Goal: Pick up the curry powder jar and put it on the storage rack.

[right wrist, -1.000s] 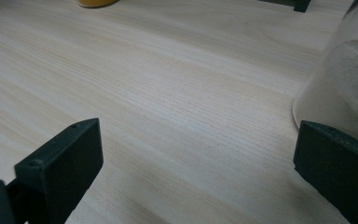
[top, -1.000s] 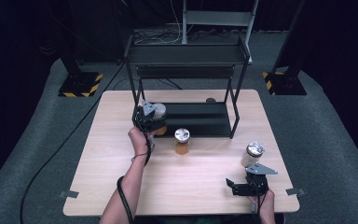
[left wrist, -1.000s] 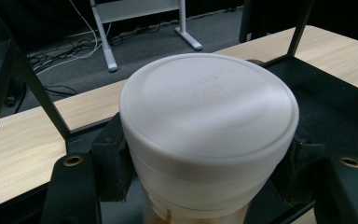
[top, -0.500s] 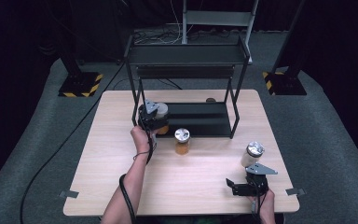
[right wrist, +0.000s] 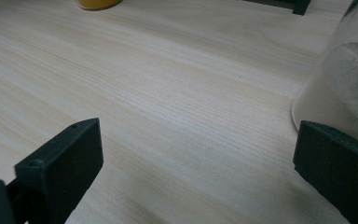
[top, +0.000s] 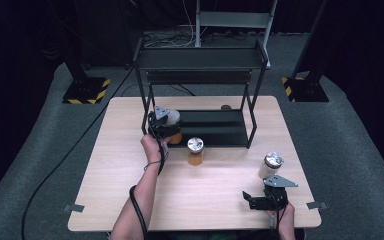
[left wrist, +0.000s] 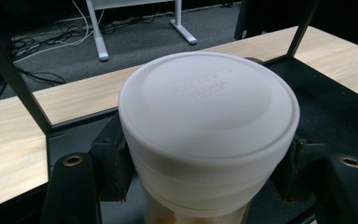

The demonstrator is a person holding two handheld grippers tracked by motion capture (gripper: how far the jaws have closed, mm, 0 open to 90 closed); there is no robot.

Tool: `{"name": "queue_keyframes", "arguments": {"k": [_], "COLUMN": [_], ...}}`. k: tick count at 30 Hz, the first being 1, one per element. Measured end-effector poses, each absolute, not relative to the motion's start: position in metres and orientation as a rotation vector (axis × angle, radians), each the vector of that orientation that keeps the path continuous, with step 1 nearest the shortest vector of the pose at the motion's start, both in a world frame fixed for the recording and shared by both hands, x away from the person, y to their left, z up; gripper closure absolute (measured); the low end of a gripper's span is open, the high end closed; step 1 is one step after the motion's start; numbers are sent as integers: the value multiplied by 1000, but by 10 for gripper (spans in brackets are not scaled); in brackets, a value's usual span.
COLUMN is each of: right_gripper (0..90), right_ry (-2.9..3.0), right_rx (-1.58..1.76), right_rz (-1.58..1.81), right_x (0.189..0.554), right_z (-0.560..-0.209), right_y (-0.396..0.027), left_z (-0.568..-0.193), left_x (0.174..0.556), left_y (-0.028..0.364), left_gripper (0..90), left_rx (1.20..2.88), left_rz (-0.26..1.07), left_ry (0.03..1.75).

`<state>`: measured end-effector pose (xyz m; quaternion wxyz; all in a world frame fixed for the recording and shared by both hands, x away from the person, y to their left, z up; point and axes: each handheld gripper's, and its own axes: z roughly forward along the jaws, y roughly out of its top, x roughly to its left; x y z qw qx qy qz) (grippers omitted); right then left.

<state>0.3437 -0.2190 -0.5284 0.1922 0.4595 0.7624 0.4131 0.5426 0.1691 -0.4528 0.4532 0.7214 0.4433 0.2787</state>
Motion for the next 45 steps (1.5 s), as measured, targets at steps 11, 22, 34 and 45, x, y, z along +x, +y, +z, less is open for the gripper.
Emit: {"name": "queue_keyframes", "arguments": {"k": [11, 22, 34, 45], "right_gripper": [5, 5, 5, 5], "right_ry": [2141, 2139, 2141, 2143], "right_rx": [1288, 1291, 1289, 1289], "right_rz": [1160, 1163, 1160, 1161], "right_x": [344, 344, 344, 344], "right_z": [-528, -528, -529, -529], "right_y": [-219, -219, -219, -219], "left_z": [-454, -453, -453, -451], "left_x": [544, 543, 542, 545], "left_y": [170, 170, 171, 175], "left_gripper": [339, 338, 337, 241], "left_rx": [1776, 1778, 1775, 1807], "left_rz": [679, 681, 677, 619], "left_ry": [1093, 1093, 1096, 1122]}}
